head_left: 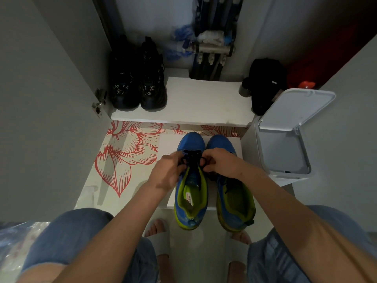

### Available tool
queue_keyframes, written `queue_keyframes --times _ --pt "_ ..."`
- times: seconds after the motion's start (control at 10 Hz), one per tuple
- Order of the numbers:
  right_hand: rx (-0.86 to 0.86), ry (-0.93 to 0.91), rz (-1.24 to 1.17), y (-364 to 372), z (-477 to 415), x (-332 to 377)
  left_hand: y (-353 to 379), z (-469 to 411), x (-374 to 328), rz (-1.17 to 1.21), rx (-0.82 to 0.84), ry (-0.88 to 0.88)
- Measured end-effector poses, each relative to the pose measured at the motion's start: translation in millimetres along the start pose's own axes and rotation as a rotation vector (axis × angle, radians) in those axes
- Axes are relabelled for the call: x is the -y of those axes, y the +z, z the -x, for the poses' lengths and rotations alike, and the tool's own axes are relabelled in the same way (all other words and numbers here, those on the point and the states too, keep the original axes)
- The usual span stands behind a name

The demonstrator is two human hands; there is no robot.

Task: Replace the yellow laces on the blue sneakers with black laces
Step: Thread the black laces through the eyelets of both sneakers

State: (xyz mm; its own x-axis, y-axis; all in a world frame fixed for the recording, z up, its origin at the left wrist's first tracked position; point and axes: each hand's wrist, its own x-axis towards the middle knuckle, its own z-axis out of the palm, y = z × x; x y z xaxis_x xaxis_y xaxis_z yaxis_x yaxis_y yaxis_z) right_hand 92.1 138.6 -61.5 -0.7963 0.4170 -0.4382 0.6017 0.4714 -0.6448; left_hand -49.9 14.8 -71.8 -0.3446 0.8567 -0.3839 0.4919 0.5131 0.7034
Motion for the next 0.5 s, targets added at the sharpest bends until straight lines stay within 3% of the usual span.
queue_keyframes --times 0.3,0.5 --pt "-0.033 0.003 -0.086 2.3 -1.7 -2.8 4.4 -2.8 -1.3 0.409 -0.074 -0.198" --pt "-0.059 0.042 -0.155 5.8 -1.6 0.8 4.5 0.0 -3.7 0.377 -0.081 -0.126"
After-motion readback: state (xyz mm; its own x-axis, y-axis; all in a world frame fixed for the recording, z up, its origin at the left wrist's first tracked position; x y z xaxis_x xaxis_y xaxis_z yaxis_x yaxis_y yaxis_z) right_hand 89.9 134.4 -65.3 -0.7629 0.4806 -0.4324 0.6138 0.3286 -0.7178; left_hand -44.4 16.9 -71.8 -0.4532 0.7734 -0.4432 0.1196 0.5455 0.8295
